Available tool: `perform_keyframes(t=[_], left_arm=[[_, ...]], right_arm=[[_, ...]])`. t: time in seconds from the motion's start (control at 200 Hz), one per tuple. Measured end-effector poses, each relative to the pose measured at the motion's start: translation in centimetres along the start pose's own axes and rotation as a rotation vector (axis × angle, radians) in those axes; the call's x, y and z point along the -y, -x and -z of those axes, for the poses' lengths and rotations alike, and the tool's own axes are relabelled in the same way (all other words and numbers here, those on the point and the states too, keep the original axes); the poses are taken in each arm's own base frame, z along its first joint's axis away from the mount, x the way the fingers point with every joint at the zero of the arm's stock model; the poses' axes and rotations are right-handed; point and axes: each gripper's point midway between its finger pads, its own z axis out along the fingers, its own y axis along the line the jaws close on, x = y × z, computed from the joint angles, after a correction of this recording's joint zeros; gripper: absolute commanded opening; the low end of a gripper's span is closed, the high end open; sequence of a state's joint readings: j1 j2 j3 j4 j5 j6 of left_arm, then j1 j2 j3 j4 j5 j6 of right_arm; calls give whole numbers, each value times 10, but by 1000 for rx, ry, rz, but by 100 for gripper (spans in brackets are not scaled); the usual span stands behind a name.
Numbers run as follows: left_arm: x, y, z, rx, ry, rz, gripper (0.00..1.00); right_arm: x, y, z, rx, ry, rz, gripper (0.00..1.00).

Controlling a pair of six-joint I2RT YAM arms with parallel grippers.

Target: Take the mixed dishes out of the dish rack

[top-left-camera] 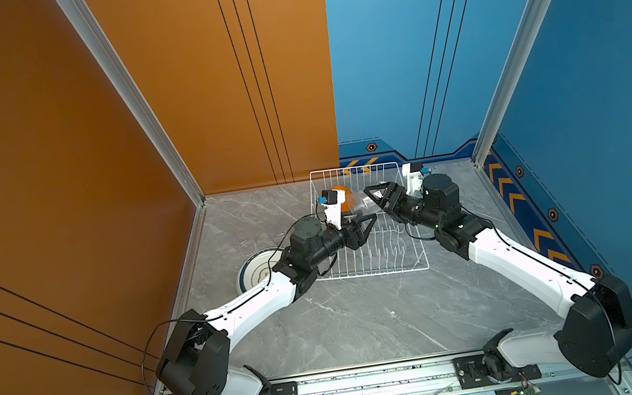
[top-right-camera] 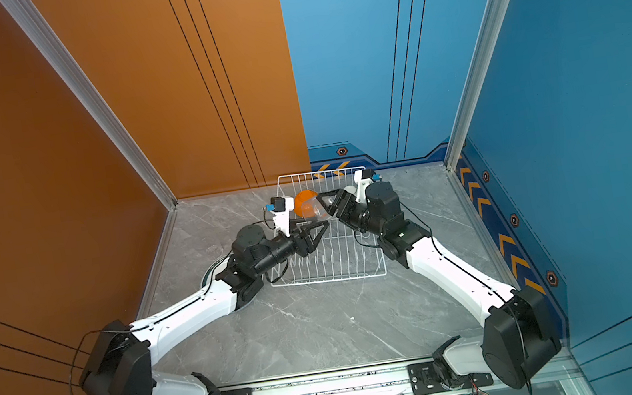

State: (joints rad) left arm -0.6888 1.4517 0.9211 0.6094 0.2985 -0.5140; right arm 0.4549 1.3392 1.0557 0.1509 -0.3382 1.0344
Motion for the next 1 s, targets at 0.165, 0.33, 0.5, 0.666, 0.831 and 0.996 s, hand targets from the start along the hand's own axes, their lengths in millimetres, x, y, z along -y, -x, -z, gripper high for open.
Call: perform_keyframes(t=[0.165, 0.33, 0.5, 0.666, 0.831, 0.996], left_arm=[[1, 4, 0, 19, -3, -2, 47], [1, 6, -1, 28, -4, 1, 39], [1, 6, 0, 27, -3, 4, 33], [-1, 6, 0, 31, 1, 29, 2], [6, 7, -1, 50, -26, 9, 0], [3, 6, 0, 52, -20, 10, 0]], right_arm=[[-3, 1, -2, 3, 16, -17, 62], [-5, 2, -6, 7, 37, -33, 62], [-6, 1, -9, 1, 47, -47, 63], [-9, 1, -10, 1, 63, -54, 64], [-6, 0, -14, -2, 58, -98, 64], [-5, -1, -15, -6, 54, -100, 67]])
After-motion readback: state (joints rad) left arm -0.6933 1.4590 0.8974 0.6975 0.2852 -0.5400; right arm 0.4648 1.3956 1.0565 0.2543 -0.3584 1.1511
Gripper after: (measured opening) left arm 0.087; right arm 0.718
